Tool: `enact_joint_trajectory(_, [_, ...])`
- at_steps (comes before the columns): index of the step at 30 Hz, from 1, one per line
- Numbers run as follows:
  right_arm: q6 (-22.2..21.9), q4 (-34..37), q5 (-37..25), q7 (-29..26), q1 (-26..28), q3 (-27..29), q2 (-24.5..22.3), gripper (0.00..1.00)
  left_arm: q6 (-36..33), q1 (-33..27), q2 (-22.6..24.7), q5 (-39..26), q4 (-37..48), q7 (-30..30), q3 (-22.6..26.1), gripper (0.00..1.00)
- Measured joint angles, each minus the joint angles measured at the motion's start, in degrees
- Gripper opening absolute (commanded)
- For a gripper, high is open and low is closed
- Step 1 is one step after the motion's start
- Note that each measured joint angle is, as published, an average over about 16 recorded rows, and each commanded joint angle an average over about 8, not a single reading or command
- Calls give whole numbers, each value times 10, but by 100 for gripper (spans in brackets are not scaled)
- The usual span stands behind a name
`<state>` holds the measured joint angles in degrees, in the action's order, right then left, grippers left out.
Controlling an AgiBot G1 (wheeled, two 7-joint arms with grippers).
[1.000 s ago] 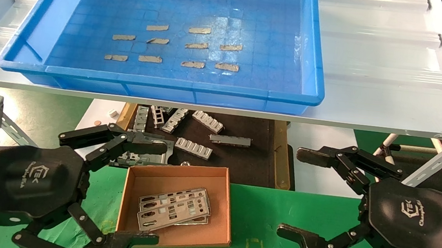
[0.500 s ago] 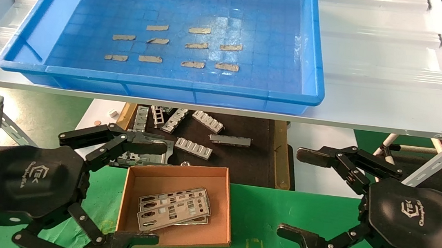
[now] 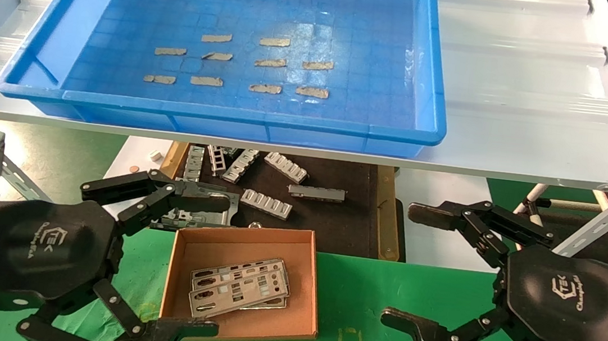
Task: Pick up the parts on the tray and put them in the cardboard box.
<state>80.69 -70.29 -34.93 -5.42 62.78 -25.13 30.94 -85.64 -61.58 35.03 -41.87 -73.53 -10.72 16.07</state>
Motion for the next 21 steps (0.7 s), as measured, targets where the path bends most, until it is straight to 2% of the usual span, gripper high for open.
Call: enact_joint_trajectory(21, [0,0,0,0,0,0,0,100,0,0,0,0,0,0,0,100])
